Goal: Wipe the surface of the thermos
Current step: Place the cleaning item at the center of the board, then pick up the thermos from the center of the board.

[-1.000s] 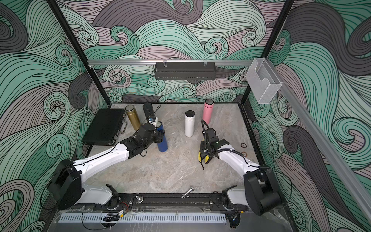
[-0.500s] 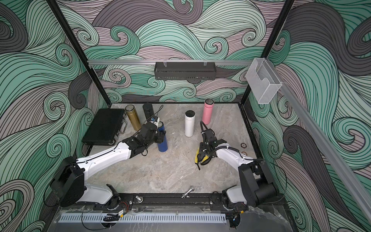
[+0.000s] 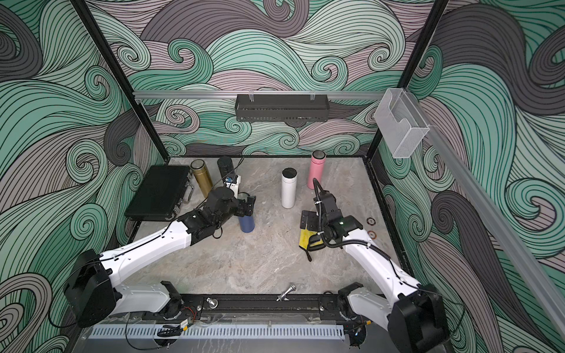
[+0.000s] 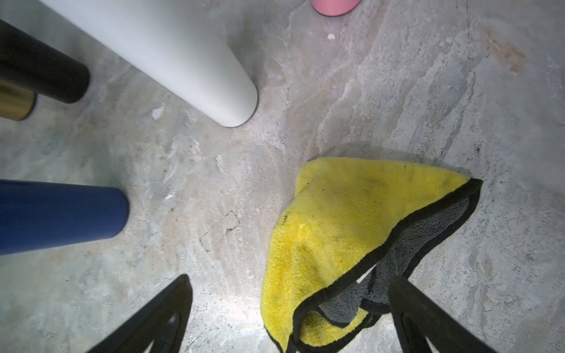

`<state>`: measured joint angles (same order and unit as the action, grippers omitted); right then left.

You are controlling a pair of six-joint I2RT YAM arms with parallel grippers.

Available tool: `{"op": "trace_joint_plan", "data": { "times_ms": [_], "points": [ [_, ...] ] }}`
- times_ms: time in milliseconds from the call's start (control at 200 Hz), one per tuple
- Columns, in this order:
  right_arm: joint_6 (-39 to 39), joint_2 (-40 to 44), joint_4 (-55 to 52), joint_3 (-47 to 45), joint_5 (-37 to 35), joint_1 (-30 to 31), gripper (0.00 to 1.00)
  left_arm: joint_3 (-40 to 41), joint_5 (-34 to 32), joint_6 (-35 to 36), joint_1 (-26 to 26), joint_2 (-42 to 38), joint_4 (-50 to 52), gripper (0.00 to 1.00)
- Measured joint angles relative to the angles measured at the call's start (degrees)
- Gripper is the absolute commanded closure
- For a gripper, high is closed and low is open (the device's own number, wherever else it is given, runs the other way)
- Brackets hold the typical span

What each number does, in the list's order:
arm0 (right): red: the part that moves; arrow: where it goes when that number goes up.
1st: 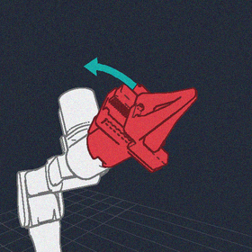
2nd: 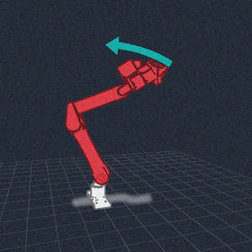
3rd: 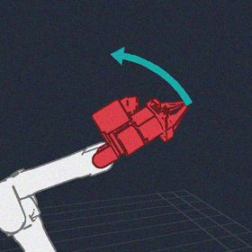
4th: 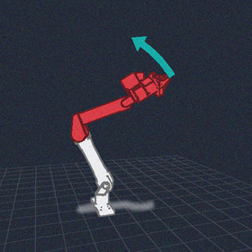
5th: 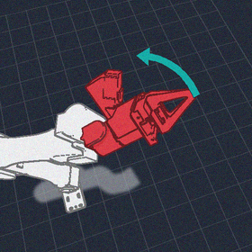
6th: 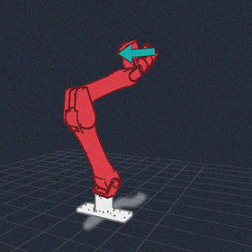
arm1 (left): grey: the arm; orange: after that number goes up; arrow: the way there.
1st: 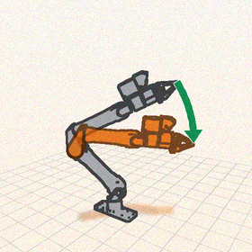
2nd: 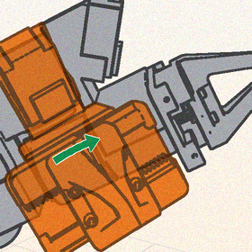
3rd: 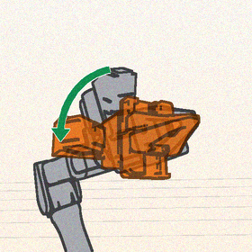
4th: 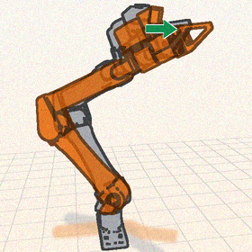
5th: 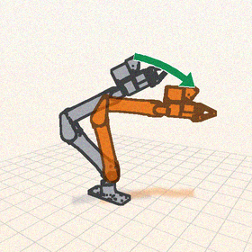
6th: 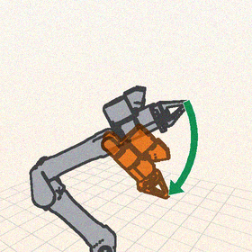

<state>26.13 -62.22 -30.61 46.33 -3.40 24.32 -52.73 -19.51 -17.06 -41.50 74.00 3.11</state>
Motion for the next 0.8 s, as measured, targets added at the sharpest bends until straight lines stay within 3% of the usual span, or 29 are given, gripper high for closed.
{"op": "trace_joint_plan", "data": {
  "times_ms": [150,385,595,796],
  "points": [
    [0.72,2.16,-0.04,4.52,1.77,3.67,0.05,0.0,-0.02,-0.04,-0.07,-3.72,1.05,0.01],
    [-0.72,-3.72,0.37,17.14,2.01,12.92,0.05,-4.35,-1.11,-0.85,-0.07,-12.39,6.38,0.02],
    [-4.61,-16.46,-0.09,31.12,2.75,19.58,0.04,-6.73,-7.98,-5.84,-0.04,-22.62,12.24,0.02],
    [-7.63,-28.33,-1.88,41.11,4.07,24.92,0.03,-2.62,-12.74,-8.59,0.09,-29.46,16.15,0.02]
  ]
}}
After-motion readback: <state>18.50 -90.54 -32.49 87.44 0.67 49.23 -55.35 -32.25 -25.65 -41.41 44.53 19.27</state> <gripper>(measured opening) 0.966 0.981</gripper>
